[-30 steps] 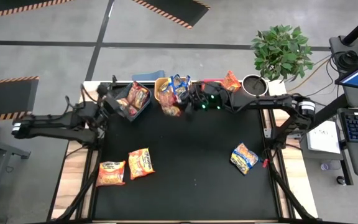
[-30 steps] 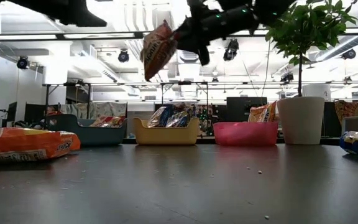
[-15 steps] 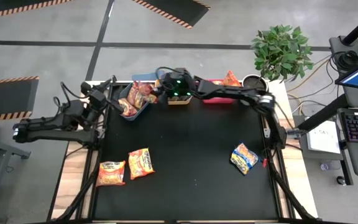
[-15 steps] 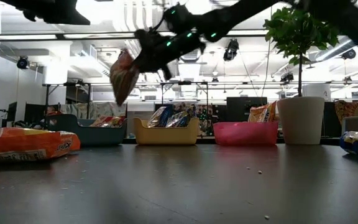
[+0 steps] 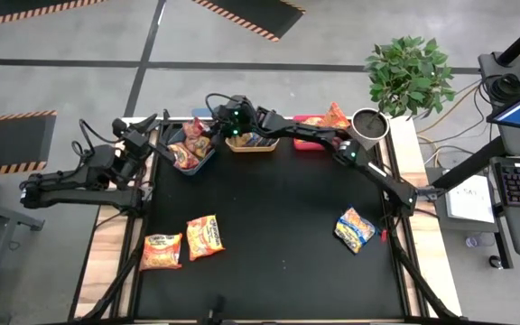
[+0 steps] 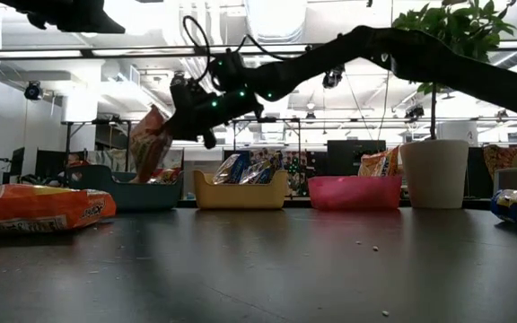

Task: Sort Maruchan noodles
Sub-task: Put the red noodle pack into the blue bin

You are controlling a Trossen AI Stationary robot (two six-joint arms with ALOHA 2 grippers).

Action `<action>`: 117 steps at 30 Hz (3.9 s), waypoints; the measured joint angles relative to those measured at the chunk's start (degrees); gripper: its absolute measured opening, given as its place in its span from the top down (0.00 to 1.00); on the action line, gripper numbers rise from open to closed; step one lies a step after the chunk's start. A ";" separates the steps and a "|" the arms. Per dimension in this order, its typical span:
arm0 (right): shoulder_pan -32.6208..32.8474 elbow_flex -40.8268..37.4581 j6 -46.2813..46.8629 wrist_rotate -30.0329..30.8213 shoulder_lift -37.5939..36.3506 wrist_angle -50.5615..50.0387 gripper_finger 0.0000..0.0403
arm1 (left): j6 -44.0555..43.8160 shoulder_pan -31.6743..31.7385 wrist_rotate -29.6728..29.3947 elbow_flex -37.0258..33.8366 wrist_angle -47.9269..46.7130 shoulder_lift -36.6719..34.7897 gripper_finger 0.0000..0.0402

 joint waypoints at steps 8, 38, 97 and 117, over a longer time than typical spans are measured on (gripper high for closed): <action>0.35 -0.05 -5.86 -0.31 0.29 0.19 0.86 | 0.06 0.00 0.16 0.00 0.07 0.07 0.44; 3.51 -4.64 -7.72 9.63 0.33 6.96 0.64 | 0.71 0.00 0.24 0.00 1.24 2.09 0.44; 12.58 -86.35 -20.59 3.62 -72.49 20.51 0.92 | -41.99 27.02 15.67 21.31 -40.49 58.24 0.83; 12.43 -86.91 -20.57 3.66 -72.36 20.61 0.92 | -54.71 26.91 16.23 19.84 -55.03 61.18 0.89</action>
